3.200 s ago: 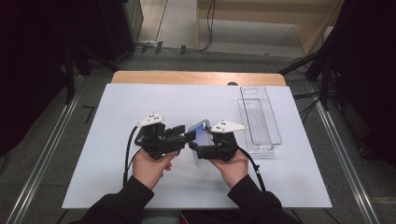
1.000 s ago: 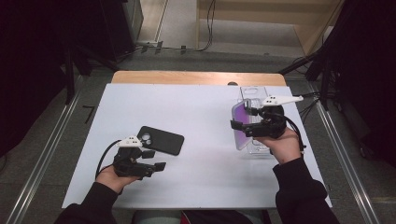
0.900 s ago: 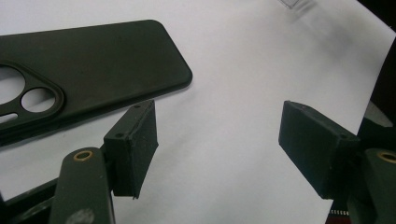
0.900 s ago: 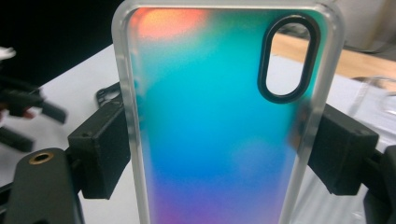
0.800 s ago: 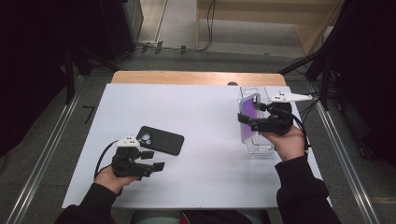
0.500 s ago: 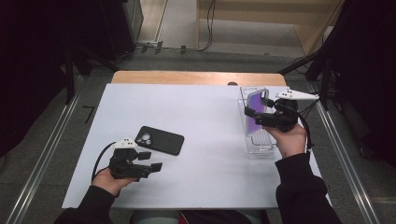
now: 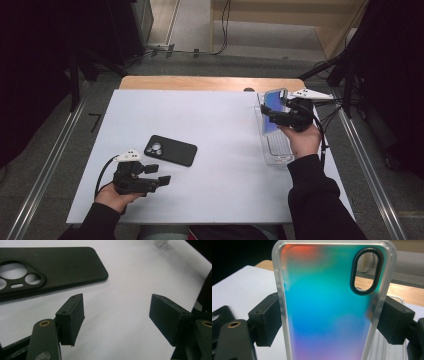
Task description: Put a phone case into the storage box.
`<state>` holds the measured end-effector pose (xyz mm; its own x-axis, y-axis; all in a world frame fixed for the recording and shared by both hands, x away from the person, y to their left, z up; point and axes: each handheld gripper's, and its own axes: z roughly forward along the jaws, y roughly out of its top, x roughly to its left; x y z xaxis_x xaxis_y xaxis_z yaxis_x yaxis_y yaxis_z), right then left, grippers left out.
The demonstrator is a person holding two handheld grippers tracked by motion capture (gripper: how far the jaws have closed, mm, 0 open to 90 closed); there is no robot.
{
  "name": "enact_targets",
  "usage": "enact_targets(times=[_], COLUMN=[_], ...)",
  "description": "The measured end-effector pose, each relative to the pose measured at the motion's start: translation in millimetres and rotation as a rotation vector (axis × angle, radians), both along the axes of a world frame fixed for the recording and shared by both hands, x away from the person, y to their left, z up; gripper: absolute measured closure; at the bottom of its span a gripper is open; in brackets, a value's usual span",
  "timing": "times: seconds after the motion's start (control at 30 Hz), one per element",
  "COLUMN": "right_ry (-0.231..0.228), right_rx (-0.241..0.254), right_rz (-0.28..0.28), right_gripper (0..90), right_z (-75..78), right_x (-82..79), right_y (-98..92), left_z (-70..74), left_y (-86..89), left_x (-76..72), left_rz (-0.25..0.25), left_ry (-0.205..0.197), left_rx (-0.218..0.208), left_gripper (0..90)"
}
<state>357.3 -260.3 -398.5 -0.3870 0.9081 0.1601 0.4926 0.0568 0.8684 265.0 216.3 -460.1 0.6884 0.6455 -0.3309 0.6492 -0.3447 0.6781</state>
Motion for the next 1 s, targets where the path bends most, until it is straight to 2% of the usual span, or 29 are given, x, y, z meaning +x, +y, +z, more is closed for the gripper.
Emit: enact_targets(times=[0.2,0.53,0.7,0.77,0.83,1.0], right_ry=[-0.014,0.022,0.012,0.026,0.051,0.047], right_rx=[-0.004,0.000,-0.011,0.003,-0.002,-0.030], right_rz=[-0.036,-0.110,-0.136,-0.136,-0.144,-0.184], right_gripper=[15.1,15.1,15.0,15.0,15.1,15.0], right_z=[-0.8,-4.0,-5.3,-7.5,-9.8,-22.3], right_x=[16.3,46.4,62.4,69.7,77.0,91.3], right_y=[-2.1,-11.3,-13.7,-15.0,-15.8,-16.9], left_z=[0.0,0.5,0.7,1.1,1.4,1.7], left_y=[0.6,-1.6,-2.7,-3.0,-3.5,-4.0], left_x=[0.3,-0.2,-0.5,-0.7,-1.1,-1.7], left_rz=[0.005,-0.005,-0.009,-0.011,-0.012,-0.019], left_ry=[-0.002,-0.004,-0.004,-0.003,-0.002,-0.006], left_rx=[0.005,0.001,0.004,0.002,0.001,0.006], left_gripper=[28.1,28.1,28.1,28.1,28.1,28.1])
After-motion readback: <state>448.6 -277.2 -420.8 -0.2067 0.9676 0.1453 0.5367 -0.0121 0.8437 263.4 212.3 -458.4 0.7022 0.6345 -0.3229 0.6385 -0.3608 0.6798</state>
